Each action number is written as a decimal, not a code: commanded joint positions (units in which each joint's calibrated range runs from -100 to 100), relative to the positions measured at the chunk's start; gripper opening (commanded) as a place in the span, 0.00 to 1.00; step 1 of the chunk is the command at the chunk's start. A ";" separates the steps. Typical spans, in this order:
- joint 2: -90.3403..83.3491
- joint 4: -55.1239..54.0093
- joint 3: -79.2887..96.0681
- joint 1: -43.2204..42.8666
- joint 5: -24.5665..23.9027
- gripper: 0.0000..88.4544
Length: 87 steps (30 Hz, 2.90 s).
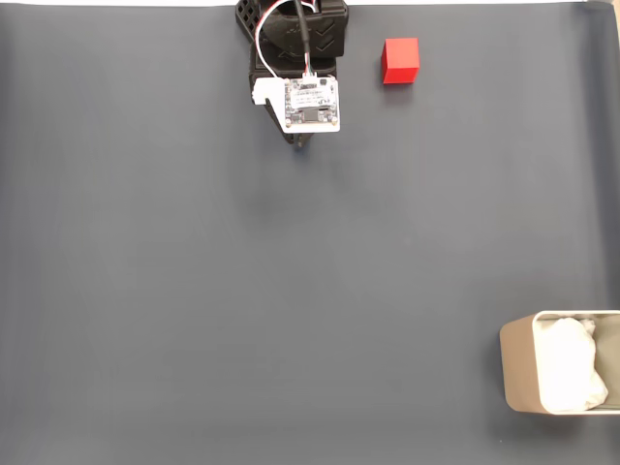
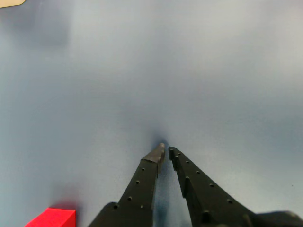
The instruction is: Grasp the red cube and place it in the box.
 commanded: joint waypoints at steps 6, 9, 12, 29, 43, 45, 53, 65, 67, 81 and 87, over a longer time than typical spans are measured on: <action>0.00 1.36 0.45 0.55 -0.10 0.00; 0.00 1.36 0.45 0.55 -0.10 0.00; 0.00 1.36 0.45 0.55 -0.10 0.00; 0.00 1.36 0.45 0.55 -0.15 0.00; 10.66 -9.21 -22.27 0.20 -0.49 0.00; 14.90 -8.64 -30.39 0.20 -0.59 0.00; 31.72 -2.25 -62.14 0.48 -1.03 0.00; 46.71 6.61 -84.86 1.55 -0.39 0.00; 47.66 7.18 -85.41 1.19 -0.44 0.00; 52.43 9.15 -86.96 -5.42 -0.20 0.00; 53.03 9.56 -87.41 -12.45 -0.44 0.00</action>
